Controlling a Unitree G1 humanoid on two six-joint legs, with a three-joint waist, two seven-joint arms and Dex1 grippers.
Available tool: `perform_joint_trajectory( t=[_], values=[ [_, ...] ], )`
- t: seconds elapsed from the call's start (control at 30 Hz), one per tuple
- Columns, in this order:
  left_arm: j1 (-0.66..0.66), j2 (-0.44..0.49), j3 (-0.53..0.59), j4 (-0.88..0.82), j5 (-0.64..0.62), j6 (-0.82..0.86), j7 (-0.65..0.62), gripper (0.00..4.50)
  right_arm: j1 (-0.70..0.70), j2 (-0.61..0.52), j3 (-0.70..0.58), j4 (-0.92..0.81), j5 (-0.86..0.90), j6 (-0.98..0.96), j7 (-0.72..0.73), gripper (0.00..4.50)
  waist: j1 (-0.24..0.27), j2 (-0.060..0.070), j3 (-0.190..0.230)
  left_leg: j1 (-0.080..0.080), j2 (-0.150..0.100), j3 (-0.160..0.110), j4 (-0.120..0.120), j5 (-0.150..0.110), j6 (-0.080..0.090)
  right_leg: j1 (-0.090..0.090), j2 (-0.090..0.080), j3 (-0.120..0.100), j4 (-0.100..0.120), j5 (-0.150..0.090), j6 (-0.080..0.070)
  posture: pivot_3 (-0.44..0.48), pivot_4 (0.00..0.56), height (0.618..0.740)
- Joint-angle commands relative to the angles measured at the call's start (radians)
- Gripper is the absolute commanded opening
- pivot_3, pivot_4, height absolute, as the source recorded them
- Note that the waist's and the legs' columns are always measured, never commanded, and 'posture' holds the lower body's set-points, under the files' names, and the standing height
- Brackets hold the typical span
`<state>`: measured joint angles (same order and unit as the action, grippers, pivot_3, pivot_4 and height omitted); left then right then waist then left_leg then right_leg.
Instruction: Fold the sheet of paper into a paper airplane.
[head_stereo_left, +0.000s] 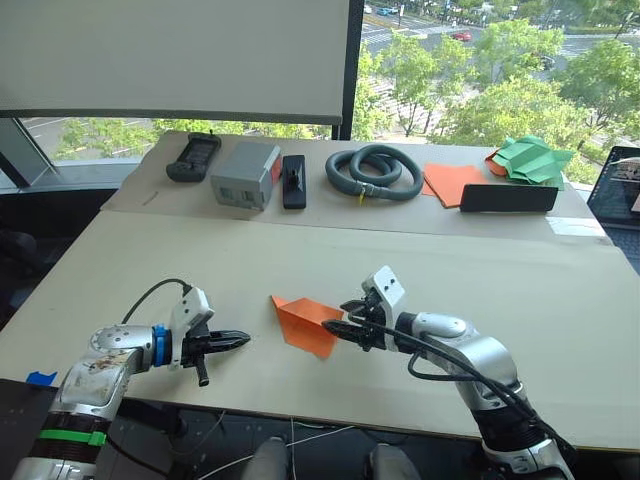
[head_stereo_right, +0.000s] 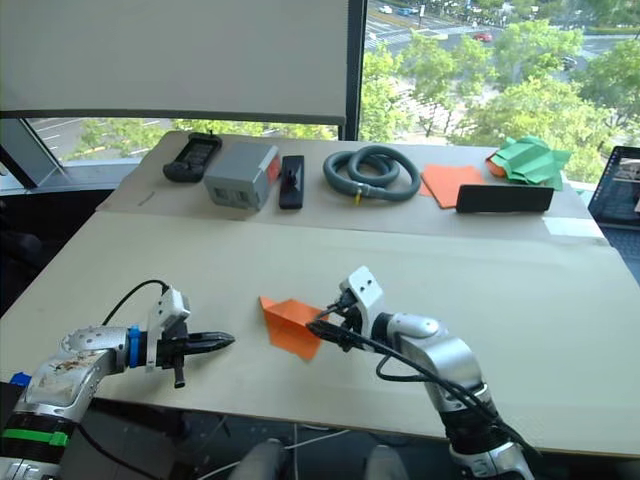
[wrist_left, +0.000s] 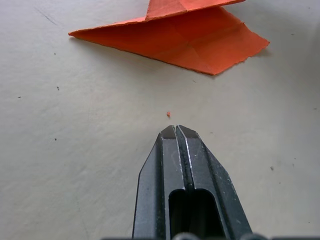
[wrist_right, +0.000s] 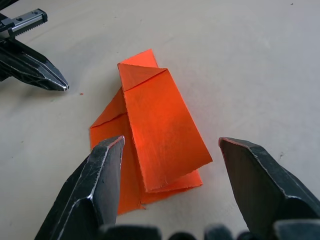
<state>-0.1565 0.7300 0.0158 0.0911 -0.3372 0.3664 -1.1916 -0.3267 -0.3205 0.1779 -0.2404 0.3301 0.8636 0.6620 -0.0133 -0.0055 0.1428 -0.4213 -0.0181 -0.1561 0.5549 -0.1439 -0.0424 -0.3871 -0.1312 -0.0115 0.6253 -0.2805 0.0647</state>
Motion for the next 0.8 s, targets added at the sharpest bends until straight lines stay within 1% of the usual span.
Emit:
perform_joint_trajectory(
  t=[0.03,0.1,0.17,0.2,0.27,0.3,0.33,0.37,0.4,0.43,0.53,0.67,0.77,0.8],
  values=[
    [-0.016,-0.001,0.001,0.024,0.005,-0.046,-0.010,0.00,-0.003,0.008,-0.021,0.007,0.035,-0.007,0.007,3.36,0.000,-0.001,0.000,0.000,0.000,0.000,0.001,0.000,0.000,0.000,0.000,0.000,0.000,0.003,-0.001,0.000,0.150,0.702],
    [-0.017,-0.003,-0.003,0.047,0.011,-0.065,-0.013,0.00,0.000,0.016,-0.026,0.012,0.056,-0.003,0.013,3.36,0.000,-0.001,0.000,0.000,0.000,0.000,0.000,0.000,0.000,0.000,0.000,-0.001,0.000,0.004,-0.001,0.000,0.150,0.702],
    [-0.018,-0.004,-0.005,0.060,0.013,-0.077,-0.016,0.00,0.005,0.030,-0.036,0.009,0.078,0.006,0.012,2.81,0.000,-0.001,0.000,0.001,0.000,0.000,0.000,0.000,0.000,0.000,0.001,-0.001,0.001,0.004,-0.001,0.000,0.150,0.702],
    [-0.018,-0.004,-0.006,0.065,0.014,-0.082,-0.017,0.00,0.008,0.035,-0.039,0.006,0.090,0.012,0.012,2.62,0.000,-0.001,0.000,0.001,0.000,0.000,0.000,0.000,0.000,0.000,0.001,-0.001,0.002,0.004,-0.001,0.000,0.150,0.702],
    [-0.018,-0.006,-0.007,0.072,0.014,-0.088,-0.018,0.00,0.011,0.043,-0.044,0.003,0.103,0.019,0.003,1.93,0.000,-0.001,0.000,0.002,0.000,0.000,0.000,0.000,0.001,0.001,0.001,-0.001,0.002,0.004,-0.001,0.000,0.150,0.702],
    [-0.017,-0.007,-0.008,0.073,0.014,-0.090,-0.018,0.00,0.012,0.048,-0.049,0.003,0.112,0.022,-0.001,1.51,0.000,-0.001,0.000,0.002,0.000,0.000,0.000,0.000,0.001,0.001,0.001,-0.001,0.002,0.004,-0.001,0.000,0.150,0.702],
    [-0.017,-0.008,-0.009,0.074,0.014,-0.091,-0.019,0.00,0.011,0.052,-0.055,0.002,0.122,0.026,-0.006,1.24,0.000,-0.001,-0.001,0.002,0.000,0.000,0.000,0.000,0.001,0.001,0.001,-0.001,0.002,0.004,-0.001,0.000,0.150,0.702],
    [-0.016,-0.009,-0.010,0.073,0.014,-0.092,-0.018,0.00,0.009,0.049,-0.051,0.002,0.119,0.025,-0.009,0.77,0.000,-0.001,-0.001,0.002,0.000,0.000,0.000,0.000,0.001,0.001,0.001,-0.001,0.002,0.004,-0.001,0.000,0.150,0.702],
    [-0.016,-0.010,-0.011,0.073,0.014,-0.092,-0.017,0.00,0.008,0.049,-0.050,0.002,0.118,0.024,-0.011,0.49,0.000,-0.001,-0.001,0.002,0.000,0.000,0.000,0.000,0.001,0.001,0.001,-0.001,0.002,0.004,-0.001,0.000,0.150,0.702],
    [-0.016,-0.011,-0.013,0.071,0.014,-0.092,-0.016,0.00,0.008,0.048,-0.049,0.003,0.118,0.023,-0.014,0.12,-0.001,-0.001,-0.001,0.002,0.000,0.000,0.000,0.000,0.001,0.001,0.001,-0.001,0.002,0.004,-0.001,0.000,0.150,0.702],
    [-0.019,-0.014,-0.015,0.065,0.014,-0.086,-0.012,0.00,0.006,0.041,-0.040,0.002,0.107,0.015,-0.020,0.05,0.000,-0.001,-0.001,0.003,0.000,0.000,0.000,0.000,0.001,0.001,0.001,-0.001,0.002,0.004,-0.001,0.000,0.150,0.702],
    [-0.043,-0.020,-0.014,0.064,0.010,-0.068,0.000,0.00,-0.020,0.045,-0.057,-0.023,0.087,-0.055,-0.038,0.05,0.001,-0.001,-0.001,0.002,0.000,0.000,0.000,0.000,0.001,0.002,0.001,-0.001,0.002,0.004,-0.001,0.000,0.150,0.702],
    [-0.058,-0.023,-0.021,0.061,0.010,-0.054,0.007,0.00,-0.076,0.020,-0.043,-0.066,-0.005,-0.234,-0.060,0.05,-0.001,-0.001,0.000,0.002,0.000,0.000,0.001,0.001,0.001,0.001,0.001,0.000,0.002,0.005,0.000,0.000,0.150,0.702],
    [-0.064,-0.026,-0.024,0.048,0.006,-0.039,0.012,0.00,-0.113,-0.007,-0.013,-0.094,-0.103,-0.362,-0.084,0.05,-0.003,-0.001,0.000,0.002,0.000,0.000,0.001,0.001,0.001,0.001,0.001,0.000,0.002,0.005,0.000,0.000,0.150,0.702]
  ],
)
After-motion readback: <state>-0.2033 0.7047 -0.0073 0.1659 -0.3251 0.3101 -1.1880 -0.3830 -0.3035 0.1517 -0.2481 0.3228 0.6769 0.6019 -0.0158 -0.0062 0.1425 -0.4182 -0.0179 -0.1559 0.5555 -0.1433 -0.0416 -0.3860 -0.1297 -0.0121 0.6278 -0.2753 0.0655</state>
